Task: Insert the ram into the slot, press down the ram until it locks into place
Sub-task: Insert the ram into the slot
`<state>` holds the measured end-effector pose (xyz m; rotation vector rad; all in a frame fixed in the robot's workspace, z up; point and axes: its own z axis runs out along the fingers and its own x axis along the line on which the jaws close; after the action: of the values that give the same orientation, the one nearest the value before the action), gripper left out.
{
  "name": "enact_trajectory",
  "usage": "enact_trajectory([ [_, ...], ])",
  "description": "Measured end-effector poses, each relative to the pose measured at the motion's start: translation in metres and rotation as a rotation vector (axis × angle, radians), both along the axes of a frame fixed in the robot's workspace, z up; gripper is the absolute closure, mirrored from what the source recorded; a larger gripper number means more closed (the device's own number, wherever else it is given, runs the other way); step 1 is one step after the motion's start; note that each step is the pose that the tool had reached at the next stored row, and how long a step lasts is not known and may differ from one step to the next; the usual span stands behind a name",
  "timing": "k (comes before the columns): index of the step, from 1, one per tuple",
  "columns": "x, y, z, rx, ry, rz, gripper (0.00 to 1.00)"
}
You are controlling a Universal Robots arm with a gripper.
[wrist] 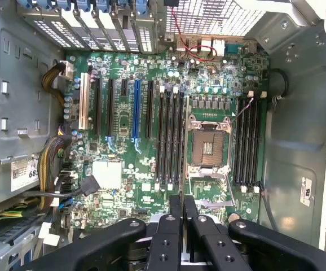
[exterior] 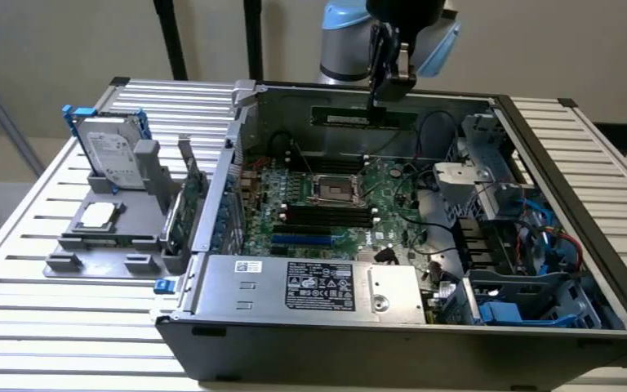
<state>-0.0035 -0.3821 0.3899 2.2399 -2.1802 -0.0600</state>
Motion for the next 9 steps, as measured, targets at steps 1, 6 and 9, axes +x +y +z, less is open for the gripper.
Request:
enact_trajectory([
  [1, -0.001, 0.0, -0.0018, -0.0001, -0.0003, 0.0, 0.87],
  [6, -0.01, -0.0014, -0.0108, -0.0001, -0.0004, 0.0, 0.87],
  [9, -0.015, -0.0034, -0.0163, 0.0, -0.0004, 0.0, 0.87],
])
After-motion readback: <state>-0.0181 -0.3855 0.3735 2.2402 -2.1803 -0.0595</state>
